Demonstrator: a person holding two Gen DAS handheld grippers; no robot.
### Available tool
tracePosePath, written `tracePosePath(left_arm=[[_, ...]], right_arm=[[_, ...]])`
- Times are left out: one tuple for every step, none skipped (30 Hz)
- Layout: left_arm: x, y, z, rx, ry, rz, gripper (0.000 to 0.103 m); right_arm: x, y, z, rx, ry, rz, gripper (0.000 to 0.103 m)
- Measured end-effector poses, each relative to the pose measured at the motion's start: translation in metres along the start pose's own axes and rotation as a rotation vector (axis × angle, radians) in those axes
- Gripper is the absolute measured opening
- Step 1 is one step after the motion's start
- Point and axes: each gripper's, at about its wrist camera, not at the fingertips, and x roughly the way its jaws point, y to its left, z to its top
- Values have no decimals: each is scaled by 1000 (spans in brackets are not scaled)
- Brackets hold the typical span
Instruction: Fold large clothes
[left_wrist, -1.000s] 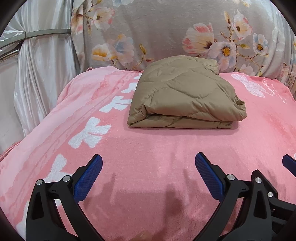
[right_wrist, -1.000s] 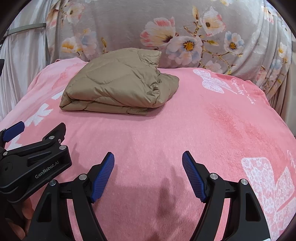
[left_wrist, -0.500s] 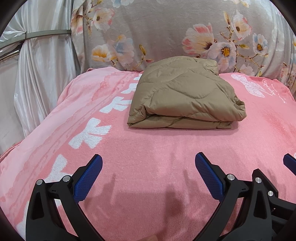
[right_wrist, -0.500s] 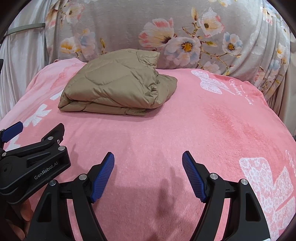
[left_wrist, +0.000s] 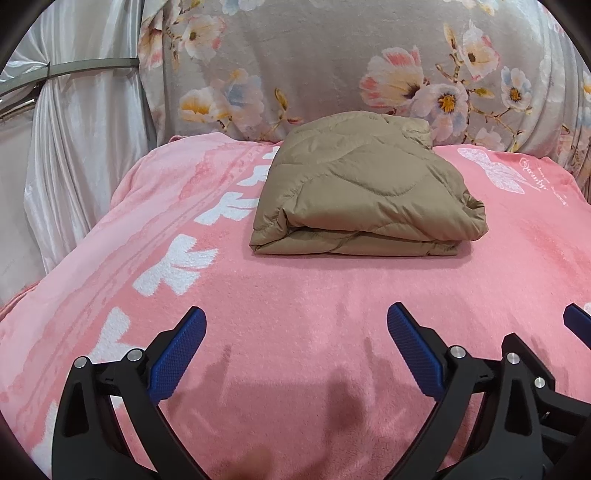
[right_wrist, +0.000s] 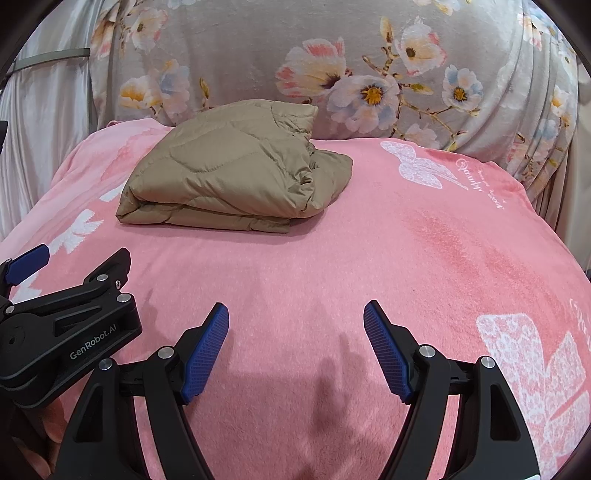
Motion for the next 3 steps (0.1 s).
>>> tracePosePath(left_arm=[[0,0,-1,-1,-2,0,96],[0,0,0,-1,-4,2,96],[0,0,0,0,-4,5,96]], right_arm=[[0,0,0,-2,-1,-1,73],[0,0,0,-3,-2,-2,73],[0,0,0,-3,-3,-4,73]])
